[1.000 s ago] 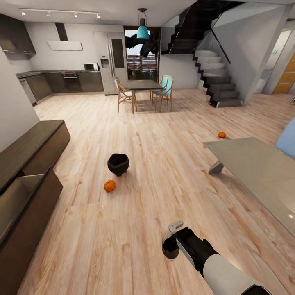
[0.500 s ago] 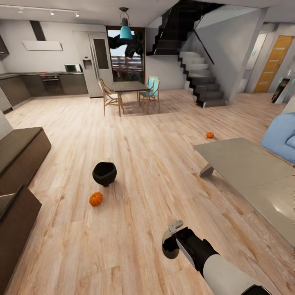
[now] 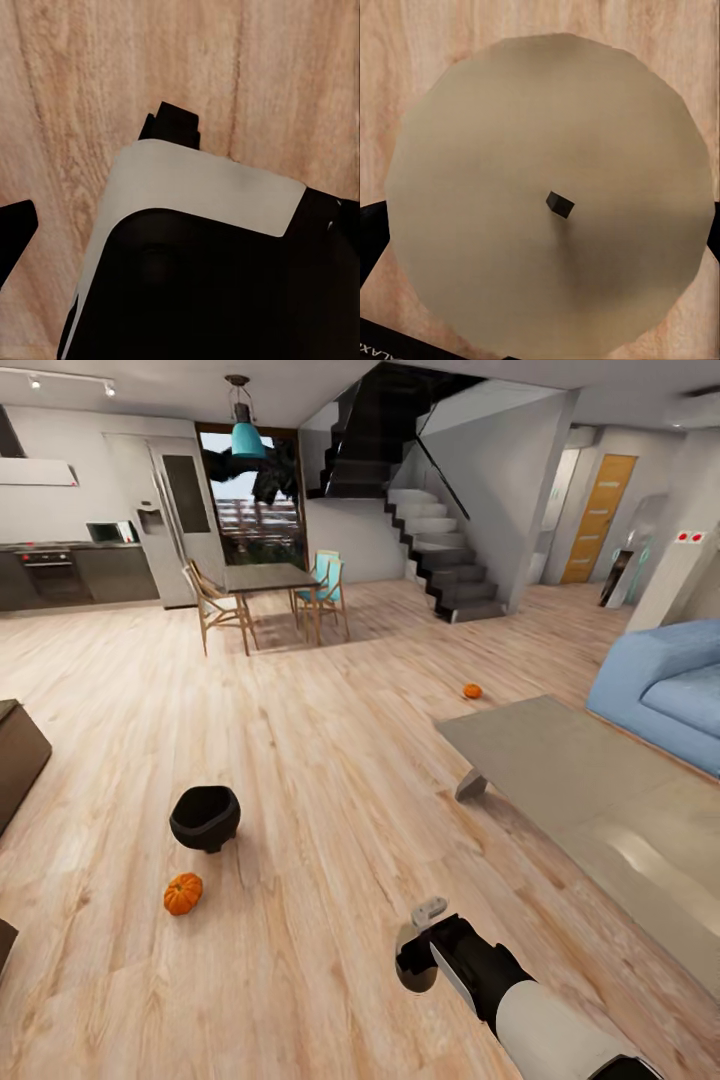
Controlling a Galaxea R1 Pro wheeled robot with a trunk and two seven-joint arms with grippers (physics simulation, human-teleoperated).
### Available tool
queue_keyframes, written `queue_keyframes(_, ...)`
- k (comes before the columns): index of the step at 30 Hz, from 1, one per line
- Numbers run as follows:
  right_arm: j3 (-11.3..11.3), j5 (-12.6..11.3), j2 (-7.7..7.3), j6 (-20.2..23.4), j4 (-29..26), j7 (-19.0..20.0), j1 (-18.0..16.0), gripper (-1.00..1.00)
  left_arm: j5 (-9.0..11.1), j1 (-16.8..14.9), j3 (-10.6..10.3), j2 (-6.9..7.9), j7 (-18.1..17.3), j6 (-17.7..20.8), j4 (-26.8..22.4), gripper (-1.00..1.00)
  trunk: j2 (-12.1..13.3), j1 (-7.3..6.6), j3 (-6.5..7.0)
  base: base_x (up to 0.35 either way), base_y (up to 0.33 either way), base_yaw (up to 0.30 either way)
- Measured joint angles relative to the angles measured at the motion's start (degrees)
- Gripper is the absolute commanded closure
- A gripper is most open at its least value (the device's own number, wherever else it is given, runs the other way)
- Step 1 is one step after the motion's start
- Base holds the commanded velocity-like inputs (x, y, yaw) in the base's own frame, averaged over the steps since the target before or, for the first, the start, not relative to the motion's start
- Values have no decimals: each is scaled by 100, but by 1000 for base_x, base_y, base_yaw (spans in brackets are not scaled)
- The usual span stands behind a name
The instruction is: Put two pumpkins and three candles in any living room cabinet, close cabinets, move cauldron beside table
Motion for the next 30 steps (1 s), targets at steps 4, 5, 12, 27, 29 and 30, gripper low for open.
queue_keyframes(4, 0, 0, 0, -1, 0, -6, 0, 100, 0, 0, 2, 0, 0, 0, 3, -100, 0, 0, 2, 330, -115, -19)
queue_keyframes(5, 0, 0, 0, -1, 0, -8, 0, 100, 0, 0, 2, 0, 0, 0, 1, -100, 0, 0, 2, 319, -150, 52)
queue_keyframes(12, 0, 5, 0, -1, 0, -9, 0, 100, 0, 0, 1, 0, 0, 0, 1, -100, 0, 0, 2, 291, -191, 201)
queue_keyframes(27, 0, 9, 9, -1, 0, -17, 0, 100, 0, 0, 2, 0, 0, 0, 0, -100, 0, 0, 2, 257, -229, 285)
queue_keyframes(29, 0, 9, 9, -1, 0, -16, 0, 100, 0, 0, 2, 0, 0, 0, -1, -100, 0, 0, 2, 226, -220, 288)
queue_keyframes(30, 0, 11, 9, -1, 0, -17, 0, 100, 0, 0, 2, 0, 0, 0, 0, -100, 0, 0, 2, 201, -200, 288)
